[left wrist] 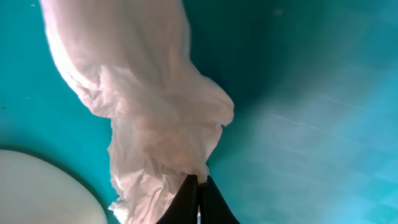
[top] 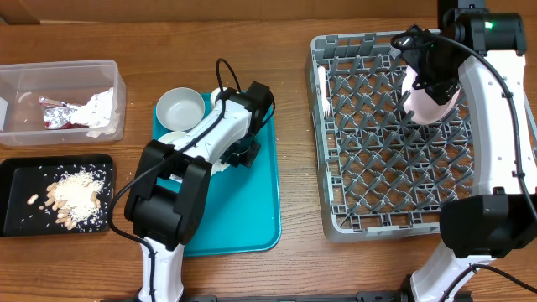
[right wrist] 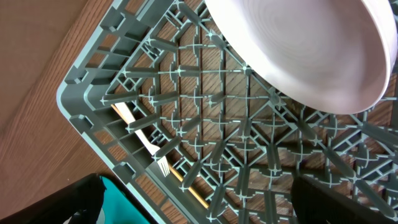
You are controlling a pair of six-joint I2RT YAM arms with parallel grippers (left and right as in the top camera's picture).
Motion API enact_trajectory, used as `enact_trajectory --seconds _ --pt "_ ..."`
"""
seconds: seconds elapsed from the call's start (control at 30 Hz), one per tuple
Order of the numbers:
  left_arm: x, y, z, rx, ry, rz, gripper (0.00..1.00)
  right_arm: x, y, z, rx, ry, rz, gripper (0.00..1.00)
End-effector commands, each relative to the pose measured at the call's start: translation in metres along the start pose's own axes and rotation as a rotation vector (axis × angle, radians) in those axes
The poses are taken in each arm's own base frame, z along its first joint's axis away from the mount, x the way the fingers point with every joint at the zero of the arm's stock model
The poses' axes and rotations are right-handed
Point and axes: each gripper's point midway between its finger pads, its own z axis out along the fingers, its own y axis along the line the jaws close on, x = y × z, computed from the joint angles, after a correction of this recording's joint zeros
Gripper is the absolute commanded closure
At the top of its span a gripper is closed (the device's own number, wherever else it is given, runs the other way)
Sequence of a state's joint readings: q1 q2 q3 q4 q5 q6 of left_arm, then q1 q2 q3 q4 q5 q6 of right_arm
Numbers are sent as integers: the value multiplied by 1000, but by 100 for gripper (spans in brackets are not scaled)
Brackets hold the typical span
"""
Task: Sort waste into correct bins and load items into the dishwasher rack
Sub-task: 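Carry the tissue left and drop it into the clear plastic bin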
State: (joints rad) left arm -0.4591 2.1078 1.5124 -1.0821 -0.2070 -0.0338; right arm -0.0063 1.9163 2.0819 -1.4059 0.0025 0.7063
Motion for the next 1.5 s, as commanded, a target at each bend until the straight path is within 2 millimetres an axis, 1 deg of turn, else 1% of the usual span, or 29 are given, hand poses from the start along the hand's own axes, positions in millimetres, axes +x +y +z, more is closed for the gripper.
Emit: enact_trajectory --seconds 0.0,0.07,0.13,0.2,0.27,0.33,0.4,0.43,0.5,0.57,0.6,0.7,0.83,0.9,1.0,1.07,1.17,1.33,1.37,1.4,1.43,1.47 --pt "-22 -4 -53 11 -160 -32 96 -2 2 -3 -13 -7 1 0" --pt "-29 -5 -78 32 -228 -46 96 -2 2 -3 -13 -7 1 0" --pt "-35 1 -105 45 -303 -81 96 -2 2 -3 -12 -8 1 0" --pt "-37 11 -128 51 -366 -118 96 -2 2 -3 -12 -8 1 0" --pt "-35 24 -147 56 -415 -162 96 -2 2 -3 -13 -7 1 0" --pt "-32 42 -163 58 -465 -224 96 -2 2 -3 -13 -7 1 0" --pt "-29 64 -176 57 -509 -302 96 -2 2 -3 -13 -7 1 0" --pt "-25 81 -183 52 -533 -370 96 -2 2 -3 -13 -7 1 0" --pt "-18 111 -190 53 -564 -502 96 -2 2 -3 -13 -7 1 0" --pt "-9 144 -190 62 -576 -663 96 -2 2 -3 -13 -7 1 0" --pt "-2 162 -187 78 -572 -757 96 -2 2 -3 -13 -7 1 0" --pt "12 203 -173 136 -557 -952 96 -2 2 -3 -13 -7 1 0" --pt "24 257 -160 208 -594 -1092 96 -2 2 -3 -13 -7 1 0" --pt "34 284 -154 198 -619 -1158 96 -2 2 -3 -13 -7 1 0" --pt "50 321 -150 153 -662 -1240 96 -2 2 -3 -12 -8 1 0" --pt "58 341 -151 124 -695 -1280 96 -2 2 -3 -13 -7 1 0" --pt "67 369 -151 84 -752 -1310 87 -2 2 -3 -13 -7 1 0" --pt "71 387 -142 52 -768 -1311 82 -2 2 -3 -13 -7 1 0" --pt "70 390 -139 50 -771 -1314 78 -2 2 -3 -13 -7 1 0" --pt "68 392 -137 49 -772 -1315 70 -2 2 -3 -13 -7 1 0" --pt "66 393 -134 50 -771 -1315 58 -2 2 -3 -13 -7 1 0" --pt "65 394 -131 51 -767 -1315 37 -2 2 -3 -13 -7 1 0"
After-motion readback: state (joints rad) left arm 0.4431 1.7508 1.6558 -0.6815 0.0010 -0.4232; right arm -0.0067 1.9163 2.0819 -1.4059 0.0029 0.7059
